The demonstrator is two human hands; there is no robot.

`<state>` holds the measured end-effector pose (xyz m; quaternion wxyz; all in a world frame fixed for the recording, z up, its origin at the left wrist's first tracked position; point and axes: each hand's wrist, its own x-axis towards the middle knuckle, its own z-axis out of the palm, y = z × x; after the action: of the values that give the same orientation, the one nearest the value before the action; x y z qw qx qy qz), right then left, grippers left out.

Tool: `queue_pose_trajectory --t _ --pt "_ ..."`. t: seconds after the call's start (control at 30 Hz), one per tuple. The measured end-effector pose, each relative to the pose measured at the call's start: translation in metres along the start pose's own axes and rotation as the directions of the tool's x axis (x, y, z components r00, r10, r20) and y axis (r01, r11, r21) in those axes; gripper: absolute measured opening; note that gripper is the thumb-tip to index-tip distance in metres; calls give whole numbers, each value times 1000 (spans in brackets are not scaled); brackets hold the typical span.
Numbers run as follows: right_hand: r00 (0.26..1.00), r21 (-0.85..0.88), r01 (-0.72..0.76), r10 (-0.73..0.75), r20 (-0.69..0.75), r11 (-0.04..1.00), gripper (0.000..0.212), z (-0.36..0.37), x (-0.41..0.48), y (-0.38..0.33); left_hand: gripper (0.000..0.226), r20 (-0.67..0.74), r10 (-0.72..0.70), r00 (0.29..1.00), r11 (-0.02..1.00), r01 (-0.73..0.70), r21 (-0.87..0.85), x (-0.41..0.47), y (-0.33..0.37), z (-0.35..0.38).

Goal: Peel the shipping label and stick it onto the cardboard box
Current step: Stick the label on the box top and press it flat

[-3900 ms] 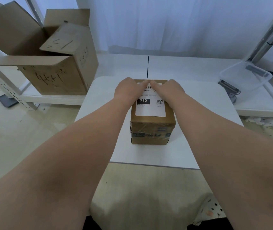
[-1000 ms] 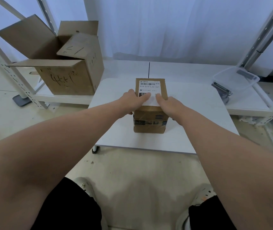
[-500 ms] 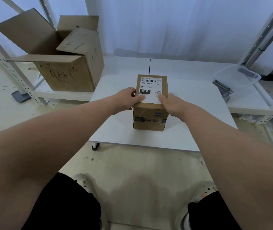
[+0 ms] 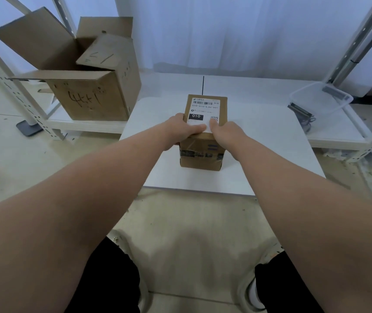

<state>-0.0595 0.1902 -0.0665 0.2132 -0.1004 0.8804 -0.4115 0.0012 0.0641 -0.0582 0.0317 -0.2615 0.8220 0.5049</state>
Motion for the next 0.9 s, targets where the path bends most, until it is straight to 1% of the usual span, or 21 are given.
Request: queue_pose_trajectory --t 0.07,0.13,0.23,0.4,0.53,0.63,0.7,0.73,0.8,0.83,0.9 --pt "1000 65 -8 7 21 998 61 2 -1 2 53 -28 35 999 995 -37 -95 -3 -2 4" --pt "999 77 -7 3 44 997 65 1 -1 4 46 -68 50 996 986 -60 -159 -6 -5 6" --pt "995 52 22 -27 98 998 59 -3 -1 5 42 -82 53 995 972 -70 -223 -7 -11 4" --pt "982 31 58 -63 179 998 53 -11 -3 6 44 -6 33 999 963 -34 -268 -8 -16 -4" --pt "977 -65 35 -20 213 997 54 -17 -7 4 42 88 29 996 959 -3 -282 -6 -19 -13" --pt "978 39 -17 9 208 999 49 -18 -8 4 38 129 31 991 957 7 -289 -7 -20 -18" --pt "985 129 -17 -5 172 991 46 -12 -11 2 37 135 33 990 956 8 -293 -8 -20 -21" --pt "989 148 7 -29 146 989 48 -8 -11 2 36 139 30 990 955 13 -298 -8 -20 -22" --pt "993 122 47 -60 101 991 57 -3 -12 2 34 149 23 989 954 22 -298 -10 -20 -22" --pt "994 122 41 -53 99 992 59 -3 -11 2 34 153 22 988 955 25 -295 -11 -20 -22" --pt "993 142 -6 -11 121 990 52 -7 -7 3 35 160 15 987 956 33 -291 -11 -19 -22"
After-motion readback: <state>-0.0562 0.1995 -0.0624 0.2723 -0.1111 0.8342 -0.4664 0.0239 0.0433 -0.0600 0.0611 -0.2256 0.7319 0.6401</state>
